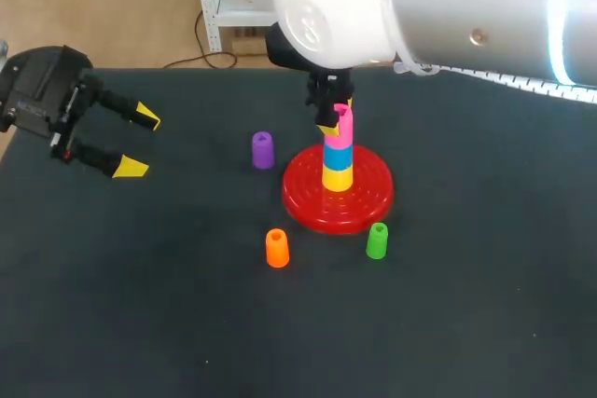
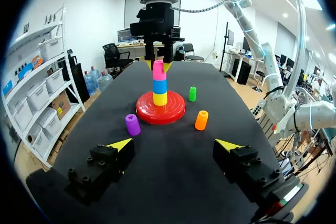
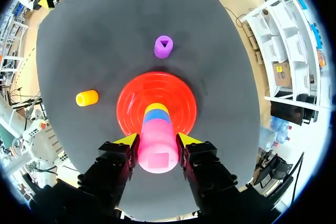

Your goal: Pick up and stack the cylinders on the red base in this order: pink,purple,orange,green

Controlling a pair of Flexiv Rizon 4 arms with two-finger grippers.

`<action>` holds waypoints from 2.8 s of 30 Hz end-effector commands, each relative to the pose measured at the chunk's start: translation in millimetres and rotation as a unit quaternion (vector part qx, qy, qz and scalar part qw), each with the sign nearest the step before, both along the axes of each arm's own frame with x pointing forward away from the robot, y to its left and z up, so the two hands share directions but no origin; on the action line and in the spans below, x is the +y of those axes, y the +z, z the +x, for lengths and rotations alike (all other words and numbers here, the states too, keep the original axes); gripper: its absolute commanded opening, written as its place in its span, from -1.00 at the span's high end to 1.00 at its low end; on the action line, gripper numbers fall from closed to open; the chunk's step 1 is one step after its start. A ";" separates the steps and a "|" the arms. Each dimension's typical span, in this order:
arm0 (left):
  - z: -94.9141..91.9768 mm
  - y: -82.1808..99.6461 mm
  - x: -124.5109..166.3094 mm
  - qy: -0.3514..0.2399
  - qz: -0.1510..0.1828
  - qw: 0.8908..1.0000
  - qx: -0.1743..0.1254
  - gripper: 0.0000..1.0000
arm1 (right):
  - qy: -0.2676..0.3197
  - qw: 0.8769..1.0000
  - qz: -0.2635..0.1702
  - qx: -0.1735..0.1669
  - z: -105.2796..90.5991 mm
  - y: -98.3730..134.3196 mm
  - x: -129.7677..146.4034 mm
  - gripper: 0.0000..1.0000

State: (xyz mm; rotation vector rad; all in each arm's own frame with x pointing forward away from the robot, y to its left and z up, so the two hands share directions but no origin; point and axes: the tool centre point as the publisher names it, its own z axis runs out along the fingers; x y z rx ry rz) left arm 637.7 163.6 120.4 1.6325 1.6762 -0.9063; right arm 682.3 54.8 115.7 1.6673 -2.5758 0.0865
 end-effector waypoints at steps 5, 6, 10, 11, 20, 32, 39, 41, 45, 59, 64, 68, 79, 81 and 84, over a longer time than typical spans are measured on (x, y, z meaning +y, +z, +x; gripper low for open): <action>-0.1 -0.6 0.6 0.000 -0.001 1.000 -0.001 -1.00 | -0.013 1.000 0.004 -0.014 -0.6 -1.0 -3.0 -0.82; -0.1 -0.6 0.6 0.000 -0.001 1.000 -0.001 -1.00 | -0.014 1.000 0.005 -0.017 -1.0 0.7 -3.6 -1.00; -0.1 -0.6 0.6 0.000 -0.001 1.000 -0.001 -1.00 | -0.017 0.999 0.009 -0.027 -3.6 8.2 -5.3 -1.00; -0.1 -0.6 0.6 0.000 -0.001 1.000 -0.001 -1.00 | -0.018 0.999 0.010 -0.031 -3.5 11.0 -5.3 -1.00; -0.1 -0.6 0.6 0.000 -0.001 1.000 -0.001 -1.00 | 0.009 0.998 0.027 -0.058 8.2 38.2 21.1 -1.00; -0.1 -0.6 0.6 0.000 -0.001 1.000 -0.001 -1.00 | 0.082 0.995 0.030 -0.050 5.5 32.2 80.3 -1.00; -0.1 -0.6 0.6 0.000 -0.001 1.000 -0.001 -1.00 | 0.079 0.996 0.036 -0.029 15.5 11.9 82.6 -1.00; -0.1 -0.6 0.6 0.000 -0.001 1.000 -0.001 -1.00 | 0.077 0.996 0.032 -0.027 16.7 8.3 79.9 -1.00; -0.1 -0.6 0.6 0.000 -0.001 1.000 -0.001 -1.00 | 0.064 0.997 0.036 -0.038 17.7 8.4 77.5 -1.00; -0.1 -0.6 0.6 0.000 -0.001 1.000 -0.001 -1.00 | 0.066 0.996 0.046 -0.047 17.9 9.4 77.6 -1.00; -0.1 -0.6 0.6 0.000 -0.001 1.000 -0.001 -1.00 | 0.087 0.993 0.064 -0.047 29.9 -3.9 94.5 -1.00; -0.1 -0.6 0.6 0.000 -0.001 1.000 -0.001 -1.00 | 0.096 0.993 0.061 -0.042 42.8 -16.1 102.1 -1.00; -0.1 -0.6 0.6 0.000 -0.001 1.000 -0.001 -1.00 | 0.123 0.991 0.039 -0.022 49.7 -41.4 114.4 -1.00; -0.1 -0.6 0.6 0.000 -0.001 1.000 -0.001 -1.00 | 0.124 0.991 0.039 -0.020 48.5 -46.0 114.6 -1.00; -0.1 -0.6 0.6 0.000 -0.001 1.000 -0.001 -1.00 | 0.128 0.991 0.038 -0.016 47.0 -52.8 114.1 -1.00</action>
